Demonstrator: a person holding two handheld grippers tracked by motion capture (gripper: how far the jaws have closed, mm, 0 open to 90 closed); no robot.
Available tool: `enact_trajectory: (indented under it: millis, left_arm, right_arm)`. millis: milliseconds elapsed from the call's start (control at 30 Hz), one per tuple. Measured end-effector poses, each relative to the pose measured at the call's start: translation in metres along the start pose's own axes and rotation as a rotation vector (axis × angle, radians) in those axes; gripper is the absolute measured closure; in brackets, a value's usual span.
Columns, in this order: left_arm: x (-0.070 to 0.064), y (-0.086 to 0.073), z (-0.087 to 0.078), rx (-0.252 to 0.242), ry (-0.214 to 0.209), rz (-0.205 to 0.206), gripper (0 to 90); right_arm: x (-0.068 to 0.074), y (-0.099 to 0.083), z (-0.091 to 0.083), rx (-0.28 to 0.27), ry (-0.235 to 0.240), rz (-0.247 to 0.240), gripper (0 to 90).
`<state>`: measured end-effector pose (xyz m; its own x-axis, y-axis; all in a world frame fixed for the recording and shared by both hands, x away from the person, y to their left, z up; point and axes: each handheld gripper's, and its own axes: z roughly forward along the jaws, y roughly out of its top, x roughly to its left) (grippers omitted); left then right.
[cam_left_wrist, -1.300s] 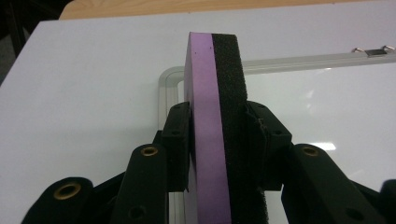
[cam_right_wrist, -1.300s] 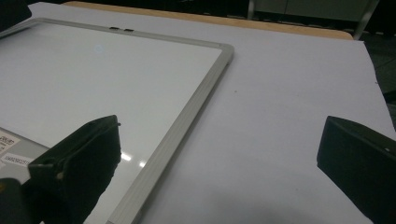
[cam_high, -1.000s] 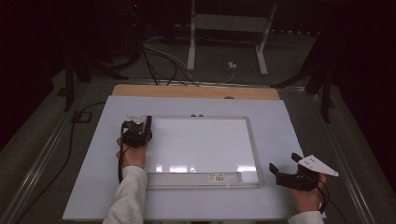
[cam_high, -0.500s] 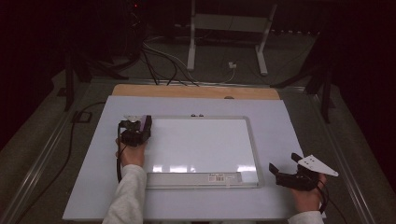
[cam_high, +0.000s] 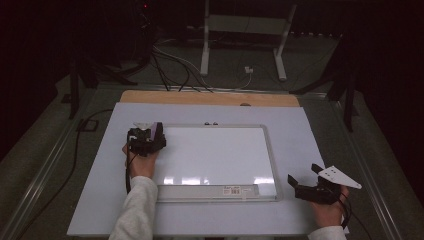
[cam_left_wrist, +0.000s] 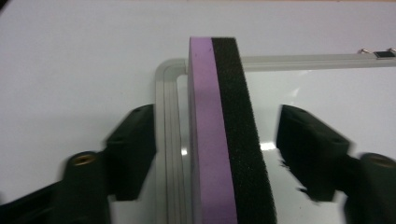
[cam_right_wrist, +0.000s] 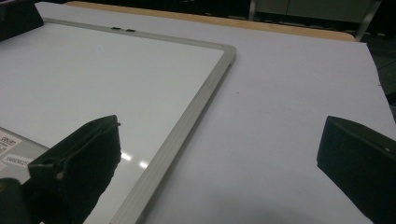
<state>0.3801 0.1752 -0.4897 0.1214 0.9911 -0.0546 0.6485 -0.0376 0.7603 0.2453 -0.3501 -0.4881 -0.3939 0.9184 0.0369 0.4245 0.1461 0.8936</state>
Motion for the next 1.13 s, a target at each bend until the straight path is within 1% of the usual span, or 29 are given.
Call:
enact_trajectory:
  millis: [33, 100, 200, 233, 267, 300, 367, 433, 500, 533, 667, 700, 833, 933, 1000, 1067, 1133]
  left_arm:
    - [0.000, 0.001, -0.003, -0.011, -0.013, 0.006, 25.5]
    - [0.002, 0.001, -0.011, -0.039, -0.029, 0.031, 21.7]
    - [0.004, 0.001, -0.027, -0.085, -0.070, 0.064, 16.5]
    - [0.005, 0.001, -0.033, -0.093, -0.087, 0.078, 16.4]
    - [0.006, 0.001, -0.038, -0.102, -0.114, 0.089, 14.5]
    - [0.008, 0.000, -0.044, -0.112, -0.133, 0.100, 10.2]
    - [0.011, -0.002, -0.057, -0.139, -0.171, 0.110, 6.9]
    - [0.015, -0.006, -0.069, -0.155, -0.215, 0.128, 1.6]
    - [0.018, -0.014, -0.082, -0.197, -0.234, 0.150, 0.7]
    - [0.020, -0.018, -0.088, -0.220, -0.238, 0.164, 0.7]
    - [0.027, -0.037, -0.106, -0.261, -0.264, 0.212, 0.7]
    - [0.029, -0.042, -0.110, -0.271, -0.263, 0.221, 0.6]
    - [0.038, -0.059, -0.123, -0.319, -0.262, 0.218, 0.7]
    - [0.043, -0.067, -0.130, -0.353, -0.260, 0.205, 0.7]
    - [0.046, -0.071, -0.135, -0.380, -0.269, 0.186, 0.7]
    - [0.047, -0.072, -0.138, -0.391, -0.266, 0.185, 0.7]
    - [0.048, -0.072, -0.138, -0.392, -0.269, 0.186, 0.8]
  right_arm:
    - [0.000, 0.000, 0.000, 0.001, 0.000, 0.001, 0.0]
    - [0.000, 0.000, 0.000, 0.000, 0.001, -0.001, 0.0]
    - [0.001, 0.000, 0.000, -0.002, 0.000, -0.004, 0.0]
    - [0.001, 0.000, 0.000, -0.002, 0.000, -0.004, 0.0]
    - [0.001, 0.000, 0.000, -0.002, 0.000, -0.003, 0.0]
    - [0.001, 0.000, 0.000, -0.003, 0.001, -0.004, 0.0]
    - [0.002, 0.000, -0.001, -0.005, 0.003, -0.004, 0.0]
    - [0.004, 0.001, -0.001, -0.006, 0.006, -0.014, 0.0]
    - [0.004, 0.001, -0.001, -0.011, 0.007, -0.020, 0.0]
    - [0.005, 0.001, -0.001, -0.011, 0.006, -0.024, 0.0]
    - [0.007, 0.002, -0.001, -0.015, 0.012, -0.028, 0.0]
    - [0.007, 0.002, -0.001, -0.018, 0.015, -0.026, 0.0]
    - [0.011, 0.003, -0.002, -0.029, 0.028, -0.032, 0.0]
    - [0.013, 0.004, -0.001, -0.033, 0.035, -0.040, 0.0]
    - [0.014, 0.004, -0.002, -0.037, 0.034, -0.043, 0.0]
    - [0.014, 0.004, -0.002, -0.045, 0.035, -0.046, 0.0]
    - [0.013, 0.004, -0.003, -0.049, 0.035, -0.045, 0.0]
